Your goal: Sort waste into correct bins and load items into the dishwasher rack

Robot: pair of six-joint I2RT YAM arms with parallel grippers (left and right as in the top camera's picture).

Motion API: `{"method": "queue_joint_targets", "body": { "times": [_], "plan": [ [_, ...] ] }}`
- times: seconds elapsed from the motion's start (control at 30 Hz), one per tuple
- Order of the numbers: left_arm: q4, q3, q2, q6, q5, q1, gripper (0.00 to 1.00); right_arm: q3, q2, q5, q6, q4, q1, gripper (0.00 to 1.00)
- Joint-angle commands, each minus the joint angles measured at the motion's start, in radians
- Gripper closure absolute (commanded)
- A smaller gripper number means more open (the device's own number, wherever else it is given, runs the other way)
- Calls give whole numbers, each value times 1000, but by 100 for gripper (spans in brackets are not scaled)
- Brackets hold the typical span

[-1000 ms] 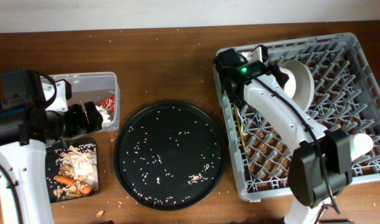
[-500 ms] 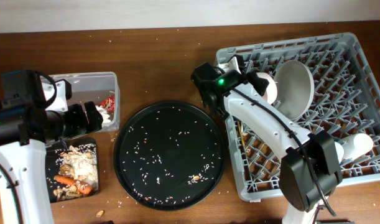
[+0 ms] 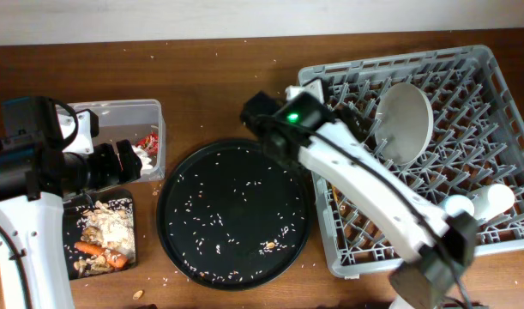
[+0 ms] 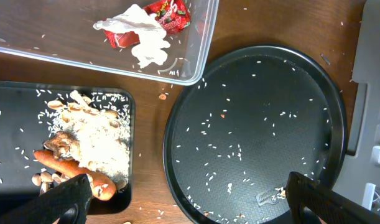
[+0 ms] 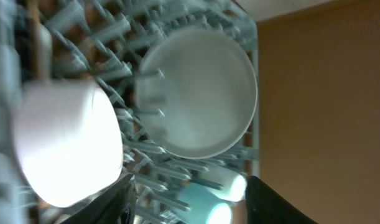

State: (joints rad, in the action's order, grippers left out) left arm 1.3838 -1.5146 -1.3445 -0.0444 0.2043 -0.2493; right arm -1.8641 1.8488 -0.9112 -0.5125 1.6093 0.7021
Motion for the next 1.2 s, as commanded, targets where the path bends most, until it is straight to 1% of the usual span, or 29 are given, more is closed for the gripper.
{"method": "queue_joint_targets", "body": {
  "times": [0.0,0.03,0.07,0.1,0.13,0.17,0.2,0.27,0.33,0.37,0.43,0.47,0.5,0.53,0.57,0.6,0.63,0.73,0.77,0.8,0.87,0.9,1.0,1.03,1.07,1.17],
  "plan": [
    [-2,-1,11,19,-3,-2,1,-126,-154,243,-19,11,6,44],
    [-2,-1,11,19,-3,-2,1,-140,-233,368,-16,5,20,44],
    [-2,-1,11,19,-3,-2,1,-140,-313,450,-11,-13,63,44],
    [-2,-1,11,19,-3,-2,1,-140,-440,525,2,-58,176,16],
    [-2,-1,11,19,-3,-2,1,-140,-520,618,2,-125,270,1],
    [-2,-1,11,19,-3,-2,1,-140,-593,612,18,-103,326,1],
    [-2,-1,11,19,-3,-2,1,-140,-634,597,17,-99,324,1],
    [-2,-1,11,19,-3,-2,1,-140,-680,453,-27,-74,324,1],
    [-2,-1,11,19,-3,-2,1,-137,-716,322,-28,-62,321,1],
    [-2,-1,11,19,-3,-2,1,-133,-717,277,-27,-68,277,1],
    [-2,-1,11,19,-3,-2,1,-98,-717,288,-26,-136,114,1],
    [-2,-1,11,19,-3,-2,1,-20,-735,412,71,-250,-58,1],
    [-2,-1,11,19,-3,-2,1,71,-767,576,194,-363,-190,1],
    [-2,-1,11,19,-3,-2,1,201,-822,789,335,-491,-330,2],
    [-2,-1,11,19,-3,-2,1,375,-915,998,430,-599,-470,1],
    [-2,-1,11,19,-3,-2,1,528,-1012,1054,430,-657,-560,1],
    [-2,-1,11,19,-3,-2,1,658,-1109,1057,430,-697,-615,1],
    [-2,-1,11,19,-3,-2,1,986,-1413,1034,430,-762,-707,1],
    [-2,-1,11,19,-3,-2,1,1085,-1507,1035,430,-809,-724,1],
    [-2,-1,11,19,-3,-2,1,1231,-1630,1035,430,-912,-736,1],
    [-2,-1,11,19,-3,-2,1,1426,-1760,1035,426,-1051,-737,1],
    [-2,-1,11,19,-3,-2,1,1563,-1818,1035,427,-1169,-737,1],
    [-2,-1,11,19,-3,-2,1,1790,-1846,1036,427,-1461,-737,1],
    [-2,-1,11,19,-3,-2,1,1835,-1846,1035,427,-1512,-737,1],
    [-2,-1,11,19,-3,-2,1,1859,-1846,1032,427,-1547,-737,1],
    [-2,-1,11,19,-3,-2,1,1859,-1844,1031,427,-1543,-736,1]
  ]
}}
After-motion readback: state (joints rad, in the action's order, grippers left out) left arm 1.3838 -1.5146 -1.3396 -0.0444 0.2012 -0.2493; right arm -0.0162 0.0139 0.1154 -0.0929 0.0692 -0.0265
